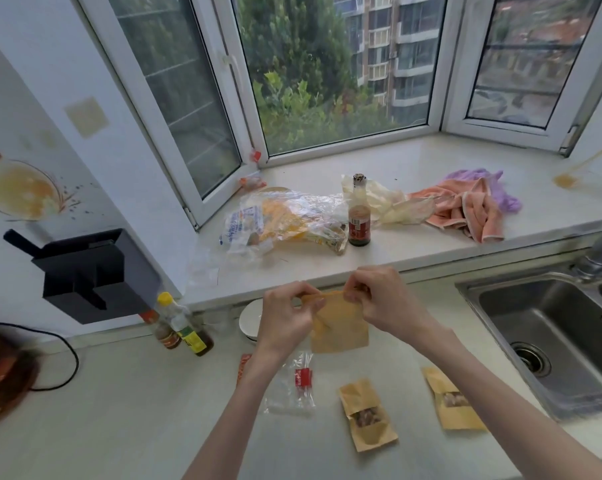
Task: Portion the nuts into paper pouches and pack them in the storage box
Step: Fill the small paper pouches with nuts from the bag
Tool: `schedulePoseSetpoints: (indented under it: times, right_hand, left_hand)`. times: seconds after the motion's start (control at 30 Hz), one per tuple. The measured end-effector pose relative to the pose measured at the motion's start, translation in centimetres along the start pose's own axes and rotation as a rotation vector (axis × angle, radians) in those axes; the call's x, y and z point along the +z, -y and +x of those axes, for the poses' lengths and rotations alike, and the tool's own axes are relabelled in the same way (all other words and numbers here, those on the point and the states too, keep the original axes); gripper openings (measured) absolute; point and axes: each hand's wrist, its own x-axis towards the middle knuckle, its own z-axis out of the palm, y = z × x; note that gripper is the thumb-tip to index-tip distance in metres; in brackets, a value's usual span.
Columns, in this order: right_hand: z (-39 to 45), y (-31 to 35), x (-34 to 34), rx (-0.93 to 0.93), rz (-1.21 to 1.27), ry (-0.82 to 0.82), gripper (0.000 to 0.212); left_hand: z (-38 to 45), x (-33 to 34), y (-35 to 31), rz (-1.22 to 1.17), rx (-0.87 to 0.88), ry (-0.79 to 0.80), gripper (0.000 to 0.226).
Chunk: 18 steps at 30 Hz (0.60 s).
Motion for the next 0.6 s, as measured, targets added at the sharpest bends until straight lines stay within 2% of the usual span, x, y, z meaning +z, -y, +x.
schedulePoseSetpoints:
  times: [0.17, 0.3, 0.37, 0.6]
  right_hand:
    - [-0.6, 0.1, 0.5, -0.010, -0.053, 0.069, 0.017]
    - [-0.8, 0.2, 0.4, 0.004, -0.069, 0.038, 0.014]
    - [-1.1, 0.6, 0.5, -0.014, -0.072, 0.054, 0.014]
    - [-1.6, 0.7, -0.4, -0.030, -0.078, 0.075, 0.018]
  left_hand:
    - [-0.9, 0.3, 0.5, 0.014, -0.028, 0.038, 0.016]
    - [-1.2, 0.8, -0.2, 0.128, 0.063, 0.084, 0.005]
    - [-0.9, 1.1, -0.9, 0.175, 0.110, 0.081, 0.009]
    - [-1.1, 2.1, -1.7, 0.188, 0.139, 0.054, 0.003]
